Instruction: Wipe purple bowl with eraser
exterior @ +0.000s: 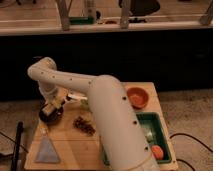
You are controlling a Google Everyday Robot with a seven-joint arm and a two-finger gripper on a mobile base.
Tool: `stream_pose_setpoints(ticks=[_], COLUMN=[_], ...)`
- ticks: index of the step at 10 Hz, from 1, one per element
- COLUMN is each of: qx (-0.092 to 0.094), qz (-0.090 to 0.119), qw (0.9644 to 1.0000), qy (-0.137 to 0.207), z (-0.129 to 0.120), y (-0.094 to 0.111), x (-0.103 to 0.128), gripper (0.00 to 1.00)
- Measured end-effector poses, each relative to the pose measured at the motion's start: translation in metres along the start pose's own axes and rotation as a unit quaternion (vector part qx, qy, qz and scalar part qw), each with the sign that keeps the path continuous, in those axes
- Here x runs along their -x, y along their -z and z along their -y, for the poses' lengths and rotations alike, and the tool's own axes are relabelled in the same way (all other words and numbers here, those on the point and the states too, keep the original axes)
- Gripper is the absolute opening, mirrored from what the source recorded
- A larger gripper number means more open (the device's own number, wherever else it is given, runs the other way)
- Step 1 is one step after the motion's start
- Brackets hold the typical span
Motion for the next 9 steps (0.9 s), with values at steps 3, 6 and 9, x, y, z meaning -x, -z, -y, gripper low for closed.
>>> stream_pose_setpoints(ticks=[3, 6, 9], qx=[0.0, 0.0, 0.0], qz=[0.0, 0.0, 0.0], qw=[1.0, 1.0, 1.0], qy=[-0.001, -0.001, -0.001], z=[-0.0004, -0.0007, -0.0006], y=[0.0, 0.0001, 0.0001], x=[-0.0007, -0.0011, -0.001], gripper=[0.0, 0.0, 0.0])
